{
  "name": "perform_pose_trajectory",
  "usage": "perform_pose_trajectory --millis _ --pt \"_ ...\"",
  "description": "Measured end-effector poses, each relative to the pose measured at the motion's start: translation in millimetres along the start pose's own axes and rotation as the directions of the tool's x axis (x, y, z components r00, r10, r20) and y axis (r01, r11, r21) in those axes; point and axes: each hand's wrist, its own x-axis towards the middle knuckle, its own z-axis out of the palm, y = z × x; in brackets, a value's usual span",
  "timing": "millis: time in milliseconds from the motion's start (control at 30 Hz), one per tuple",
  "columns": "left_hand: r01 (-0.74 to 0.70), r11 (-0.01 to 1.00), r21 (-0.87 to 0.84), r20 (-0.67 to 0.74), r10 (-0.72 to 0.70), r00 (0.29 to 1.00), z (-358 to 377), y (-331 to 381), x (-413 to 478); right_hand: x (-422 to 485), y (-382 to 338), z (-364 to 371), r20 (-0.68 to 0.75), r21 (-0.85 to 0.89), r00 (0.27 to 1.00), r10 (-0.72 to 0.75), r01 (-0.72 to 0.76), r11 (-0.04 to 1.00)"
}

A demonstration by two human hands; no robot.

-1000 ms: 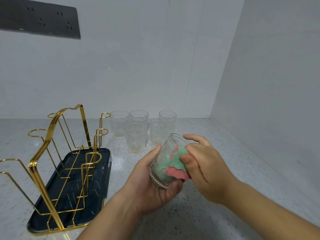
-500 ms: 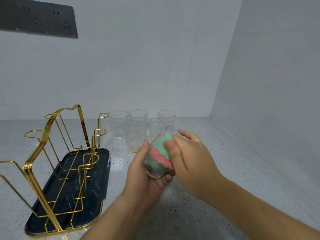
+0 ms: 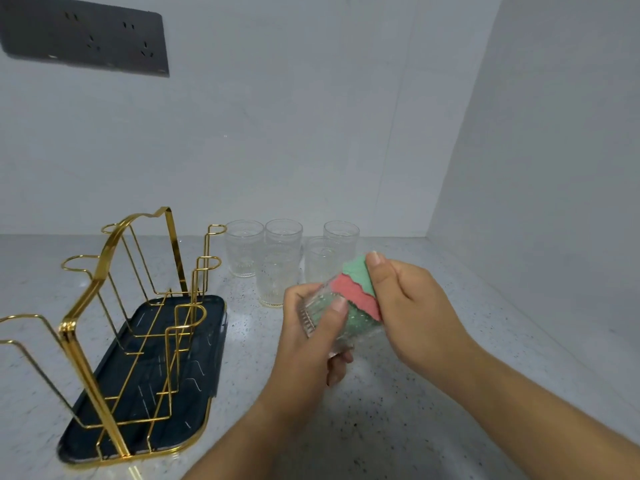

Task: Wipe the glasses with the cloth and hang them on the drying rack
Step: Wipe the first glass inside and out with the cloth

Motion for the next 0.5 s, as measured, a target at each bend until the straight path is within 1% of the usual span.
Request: perform_pose_trajectory --millis 33,67,133,167,200,233,267,300,333,367,433,467,500 --pt "0.076 0.992 -0.104 0.010 -0.076 0.997 -1 3 2 -1 -2 3 0.023 -0.048 0.999 -0.049 0.050 0.998" --pt "0.180 0.955 -0.237 0.048 -0.174 0.984 -1 7 3 -4 -1 7 0.042 -0.126 0.993 -0.114 0.119 0.985" --pt "0.374 0.809 -0.453 0.184 -0.325 0.928 -4 16 4 -6 3 11 0.077 -0.287 0.951 -0.298 0.308 0.907" --pt "0.448 0.735 -0.509 0.249 -0.373 0.894 -8 19 5 -5 3 10 0.101 -0.333 0.914 -0.392 0.403 0.853" --pt "0.508 0.680 -0.528 0.313 -0.401 0.861 -12 22 5 -4 3 8 0.129 -0.360 0.874 -0.469 0.482 0.799" --pt "0.550 0.652 -0.522 0.367 -0.410 0.835 -16 24 6 -4 3 4 0.155 -0.367 0.836 -0.527 0.544 0.755" --pt "0.571 0.650 -0.502 0.406 -0.405 0.819 -19 24 6 -4 3 -1 0.177 -0.362 0.805 -0.567 0.589 0.723" --pt "0.571 0.666 -0.481 0.424 -0.393 0.816 -20 25 5 -5 3 -6 0.199 -0.359 0.790 -0.581 0.610 0.707" --pt "0.554 0.688 -0.469 0.421 -0.377 0.825 -20 26 5 -7 3 -10 0.222 -0.361 0.793 -0.568 0.608 0.708" --pt "0.524 0.717 -0.460 0.394 -0.364 0.844 -20 26 6 -9 4 -14 0.256 -0.357 0.813 -0.523 0.582 0.730" --pt "0.453 0.774 -0.442 0.318 -0.337 0.886 -18 22 8 -14 0 -19 0.363 -0.316 0.867 -0.341 0.459 0.830" --pt "0.416 0.806 -0.422 0.293 -0.312 0.904 -16 19 8 -15 -2 -20 0.425 -0.299 0.875 -0.234 0.379 0.875" --pt "0.371 0.841 -0.393 0.275 -0.277 0.921 -16 15 8 -16 -6 -23 0.483 -0.281 0.865 -0.139 0.303 0.911"
